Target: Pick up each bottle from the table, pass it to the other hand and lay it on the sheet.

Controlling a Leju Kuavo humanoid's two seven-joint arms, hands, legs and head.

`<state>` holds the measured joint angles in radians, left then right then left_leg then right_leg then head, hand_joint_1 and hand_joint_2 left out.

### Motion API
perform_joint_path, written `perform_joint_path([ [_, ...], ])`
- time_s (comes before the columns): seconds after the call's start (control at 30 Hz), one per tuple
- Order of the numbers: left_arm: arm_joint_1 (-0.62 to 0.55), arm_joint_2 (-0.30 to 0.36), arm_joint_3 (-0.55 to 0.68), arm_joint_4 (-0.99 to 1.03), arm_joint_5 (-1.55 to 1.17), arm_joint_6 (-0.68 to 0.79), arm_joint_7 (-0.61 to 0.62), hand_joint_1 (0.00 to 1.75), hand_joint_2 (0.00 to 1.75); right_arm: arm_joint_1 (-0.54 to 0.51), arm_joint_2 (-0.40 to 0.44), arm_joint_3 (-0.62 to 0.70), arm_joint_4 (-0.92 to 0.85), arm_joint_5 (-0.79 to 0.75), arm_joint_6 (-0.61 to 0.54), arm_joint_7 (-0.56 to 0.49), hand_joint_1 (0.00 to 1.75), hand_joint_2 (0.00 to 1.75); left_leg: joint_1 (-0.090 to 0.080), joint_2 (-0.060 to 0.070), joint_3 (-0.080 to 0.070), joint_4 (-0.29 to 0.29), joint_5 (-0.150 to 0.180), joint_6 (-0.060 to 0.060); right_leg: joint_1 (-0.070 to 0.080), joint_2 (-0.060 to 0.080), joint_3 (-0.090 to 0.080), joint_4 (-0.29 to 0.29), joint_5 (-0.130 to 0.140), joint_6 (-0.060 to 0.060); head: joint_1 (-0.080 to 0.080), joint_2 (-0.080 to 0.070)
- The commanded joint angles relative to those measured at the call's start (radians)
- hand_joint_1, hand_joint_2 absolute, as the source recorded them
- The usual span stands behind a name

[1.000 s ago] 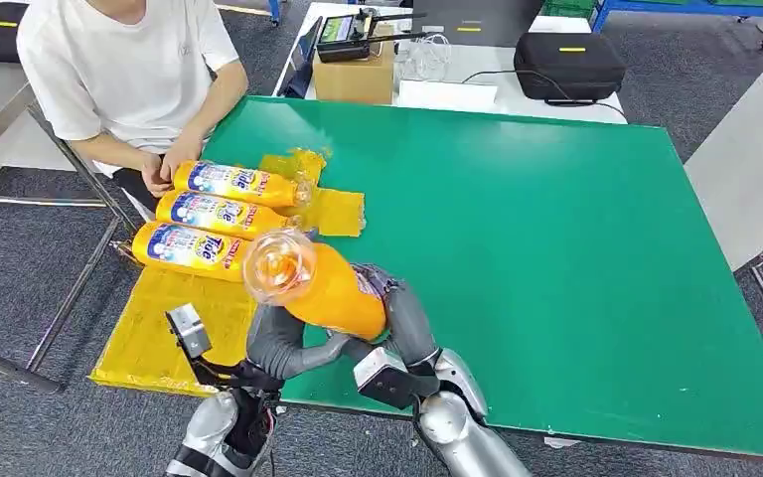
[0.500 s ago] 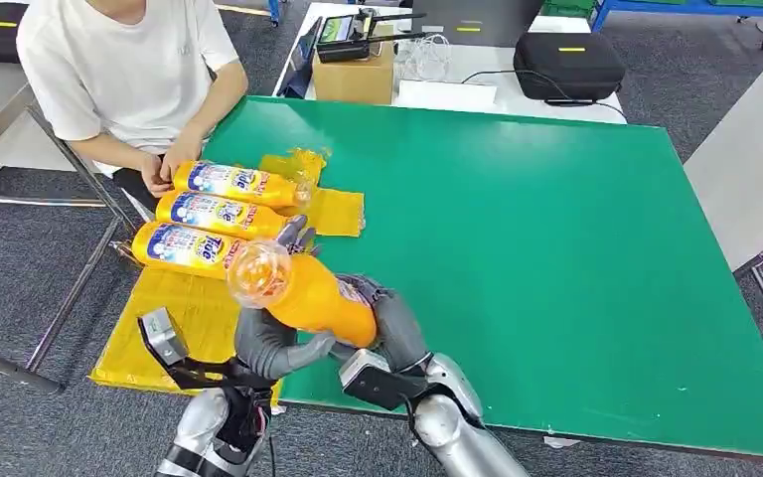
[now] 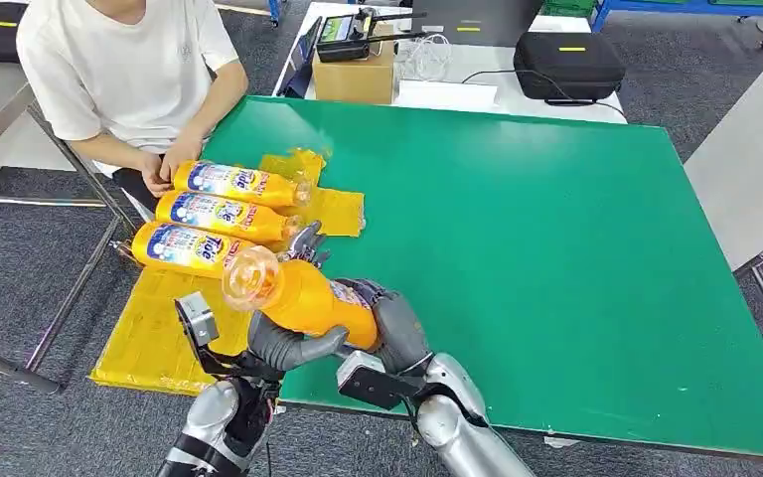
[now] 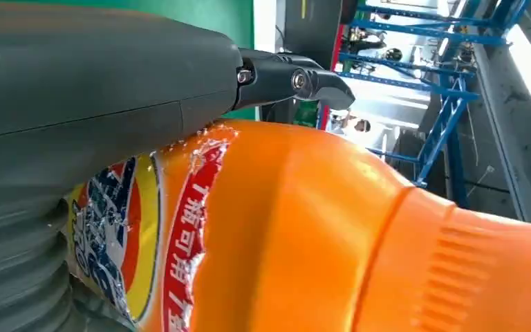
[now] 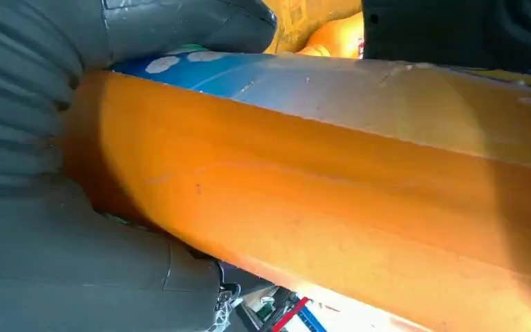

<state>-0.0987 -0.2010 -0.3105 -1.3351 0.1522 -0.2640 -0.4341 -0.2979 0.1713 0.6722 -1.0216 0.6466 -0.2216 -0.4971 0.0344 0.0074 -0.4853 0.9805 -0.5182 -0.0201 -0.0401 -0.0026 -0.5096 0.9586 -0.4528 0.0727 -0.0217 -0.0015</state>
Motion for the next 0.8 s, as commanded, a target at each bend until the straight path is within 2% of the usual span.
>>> perform_joint_path([
  [0.03,-0.074,0.016,-0.009,0.106,0.059,-0.058,0.01,1.75,1.75,-0.056,-0.008,0.101,0.066,-0.001,0.018,-0.038,0.84,1.75,0.0,-0.001,0.004,-0.003,0.0,0.003,0.001,0.0,0.003,-0.003,0.0,-0.006,0.0,0.0],
  [0.07,-0.074,0.016,-0.009,0.106,0.059,-0.058,0.01,1.75,1.75,-0.056,-0.008,0.101,0.066,-0.001,0.018,-0.038,0.0,1.75,0.0,0.0,0.001,-0.001,0.0,0.002,0.001,0.0,0.002,-0.001,0.0,-0.004,0.0,0.0],
  [0.13,-0.074,0.012,-0.002,0.1,0.095,-0.07,0.021,1.75,1.75,-0.045,-0.005,0.102,0.05,-0.006,-0.014,-0.061,0.0,1.75,0.0,-0.001,0.002,-0.002,0.0,0.002,0.001,0.0,0.002,-0.002,0.0,-0.004,0.0,0.0],
  [0.17,-0.074,0.012,-0.002,0.1,0.095,-0.07,0.021,1.75,1.75,-0.045,-0.005,0.102,0.05,-0.006,-0.014,-0.061,0.0,0.0,0.0,-0.001,0.002,-0.002,0.0,0.003,0.001,0.0,0.002,-0.002,0.0,-0.005,0.0,0.0],
  [0.37,-0.07,-0.004,0.031,0.086,0.209,-0.089,0.055,1.75,1.75,-0.031,-0.004,0.096,0.026,-0.003,-0.077,-0.06,0.0,0.0,0.0,0.0,0.001,-0.001,0.0,0.002,0.001,0.0,0.001,-0.001,0.0,-0.003,0.0,0.0],
  [0.5,-0.039,0.01,0.041,0.047,0.214,-0.055,0.061,1.75,1.75,-0.001,0.005,0.084,0.007,-0.013,-0.115,-0.063,0.0,0.0,0.001,-0.001,0.002,-0.002,0.0,0.003,0.002,0.0,0.002,-0.002,0.0,-0.005,0.0,0.0],
  [0.57,-0.037,0.018,0.04,0.046,0.184,-0.033,0.051,1.75,1.75,0.006,0.003,0.084,0.006,-0.015,-0.119,-0.065,0.0,0.0,0.0,0.0,0.001,-0.001,0.0,0.002,0.001,0.0,0.001,-0.001,0.0,-0.003,0.0,0.0],
  [0.7,-0.058,0.074,0.014,0.054,-0.111,0.158,-0.027,1.75,1.75,0.02,-0.007,0.07,0.002,-0.03,-0.137,-0.077,0.0,0.0,0.0,0.0,0.003,-0.003,0.0,0.003,0.001,0.001,0.003,-0.002,0.0,-0.005,0.0,0.0],
  [0.8,-0.06,0.131,0.05,0.057,-0.218,0.199,-0.019,1.75,1.75,0.045,-0.014,0.045,-0.023,-0.052,-0.132,-0.09,0.0,0.0,0.0,0.0,0.002,-0.003,0.0,0.002,0.001,0.001,0.002,-0.002,0.0,-0.005,0.0,0.0],
])
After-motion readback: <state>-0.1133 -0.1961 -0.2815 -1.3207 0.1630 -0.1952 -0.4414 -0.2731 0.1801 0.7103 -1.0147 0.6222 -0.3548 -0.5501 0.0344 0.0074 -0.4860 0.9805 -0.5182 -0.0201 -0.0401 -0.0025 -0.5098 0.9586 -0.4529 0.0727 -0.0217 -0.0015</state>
